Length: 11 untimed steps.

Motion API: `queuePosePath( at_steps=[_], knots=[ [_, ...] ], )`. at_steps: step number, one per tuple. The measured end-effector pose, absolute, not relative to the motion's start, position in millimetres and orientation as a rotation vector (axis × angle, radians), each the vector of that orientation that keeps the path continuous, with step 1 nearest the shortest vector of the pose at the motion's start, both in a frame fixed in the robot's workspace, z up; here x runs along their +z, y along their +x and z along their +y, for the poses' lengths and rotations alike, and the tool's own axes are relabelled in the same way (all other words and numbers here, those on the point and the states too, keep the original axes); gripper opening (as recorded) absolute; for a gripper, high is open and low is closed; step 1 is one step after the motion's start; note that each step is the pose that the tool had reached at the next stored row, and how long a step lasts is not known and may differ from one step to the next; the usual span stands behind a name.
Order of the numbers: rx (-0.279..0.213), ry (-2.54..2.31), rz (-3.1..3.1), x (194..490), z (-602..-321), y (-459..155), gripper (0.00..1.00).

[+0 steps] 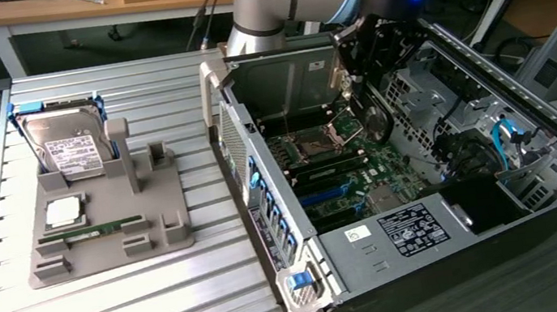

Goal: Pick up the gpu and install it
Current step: 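Pick up the gpu and move the gpu toward the slot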

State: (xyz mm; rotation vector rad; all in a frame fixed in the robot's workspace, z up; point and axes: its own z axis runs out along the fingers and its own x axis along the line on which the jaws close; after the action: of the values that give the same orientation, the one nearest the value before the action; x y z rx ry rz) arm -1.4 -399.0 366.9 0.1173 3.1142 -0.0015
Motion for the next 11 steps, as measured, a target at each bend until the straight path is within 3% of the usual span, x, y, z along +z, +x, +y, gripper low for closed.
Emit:
queuePosePath(
  at_steps=[11],
  knots=[
    [-0.001, 0.117, 3.114, 363.4, -399.1, -1.3, 0.27]
  ],
)
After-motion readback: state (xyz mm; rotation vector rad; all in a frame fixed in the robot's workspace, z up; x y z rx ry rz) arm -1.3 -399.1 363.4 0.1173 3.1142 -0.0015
